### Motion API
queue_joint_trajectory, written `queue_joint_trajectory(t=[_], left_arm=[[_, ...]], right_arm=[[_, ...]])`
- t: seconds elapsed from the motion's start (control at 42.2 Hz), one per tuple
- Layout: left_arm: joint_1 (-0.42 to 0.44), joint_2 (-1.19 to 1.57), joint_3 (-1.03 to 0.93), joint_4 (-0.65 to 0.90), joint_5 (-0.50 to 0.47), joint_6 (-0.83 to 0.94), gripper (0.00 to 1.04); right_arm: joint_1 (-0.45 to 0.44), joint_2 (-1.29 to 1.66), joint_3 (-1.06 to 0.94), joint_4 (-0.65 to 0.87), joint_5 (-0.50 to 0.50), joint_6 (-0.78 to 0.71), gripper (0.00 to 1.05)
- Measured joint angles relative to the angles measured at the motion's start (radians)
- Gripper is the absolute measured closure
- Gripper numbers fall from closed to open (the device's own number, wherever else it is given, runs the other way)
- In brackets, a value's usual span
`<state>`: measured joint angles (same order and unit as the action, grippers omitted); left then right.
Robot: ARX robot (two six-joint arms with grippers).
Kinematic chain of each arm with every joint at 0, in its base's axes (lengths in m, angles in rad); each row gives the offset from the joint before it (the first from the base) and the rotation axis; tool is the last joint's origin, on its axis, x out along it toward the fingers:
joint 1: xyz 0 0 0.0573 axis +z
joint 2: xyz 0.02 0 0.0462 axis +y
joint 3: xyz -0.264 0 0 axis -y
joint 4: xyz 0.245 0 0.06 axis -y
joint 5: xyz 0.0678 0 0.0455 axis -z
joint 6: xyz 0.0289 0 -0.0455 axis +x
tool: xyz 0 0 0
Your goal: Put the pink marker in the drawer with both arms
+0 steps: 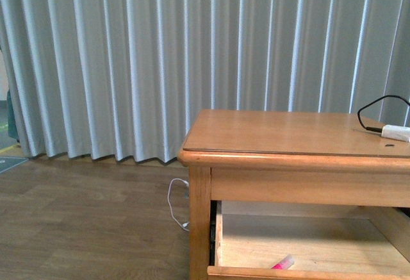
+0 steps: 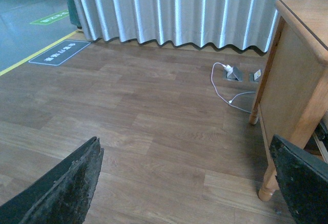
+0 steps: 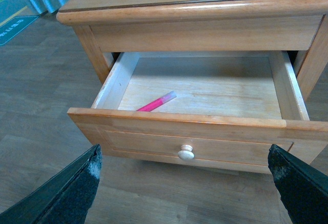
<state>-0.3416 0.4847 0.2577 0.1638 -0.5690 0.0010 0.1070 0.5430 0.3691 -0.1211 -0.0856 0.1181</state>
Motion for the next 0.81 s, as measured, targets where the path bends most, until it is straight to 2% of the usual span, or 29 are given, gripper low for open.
queue_joint_trajectory(t=[0.071, 0.118, 0.189, 0.284, 0.545, 0.592, 0.639, 0.805], left_arm=[[0.000, 0.000, 0.000, 0.000, 0.003, -0.006, 0.06], [0.023, -0.014, -0.012, 0.022, 0.076, -0.005, 0.11], [0.074, -0.044, -0.042, 0.048, 0.245, -0.005, 0.22], [0.125, -0.089, -0.079, 0.050, 0.357, -0.005, 0.38], [0.208, -0.167, -0.144, 0.041, 0.441, -0.005, 0.79], [0.265, -0.189, -0.157, 0.029, 0.527, -0.004, 0.90], [0.317, -0.208, -0.169, 0.023, 0.562, -0.005, 1.01], [0.337, -0.251, -0.192, 0.006, 0.569, -0.006, 1.01]], right_arm=[[0.000, 0.000, 0.000, 0.000, 0.002, 0.000, 0.09], [0.000, 0.000, 0.000, 0.000, 0.001, 0.000, 0.09], [0.000, 0.000, 0.000, 0.000, 0.001, 0.000, 0.09], [0.000, 0.000, 0.000, 0.000, 0.001, 0.000, 0.09], [0.000, 0.000, 0.000, 0.000, 0.001, 0.000, 0.09], [0.000, 0.000, 0.000, 0.000, 0.001, 0.000, 0.09], [0.000, 0.000, 0.000, 0.000, 0.001, 0.000, 0.09], [0.000, 0.000, 0.000, 0.000, 0.001, 0.000, 0.09]])
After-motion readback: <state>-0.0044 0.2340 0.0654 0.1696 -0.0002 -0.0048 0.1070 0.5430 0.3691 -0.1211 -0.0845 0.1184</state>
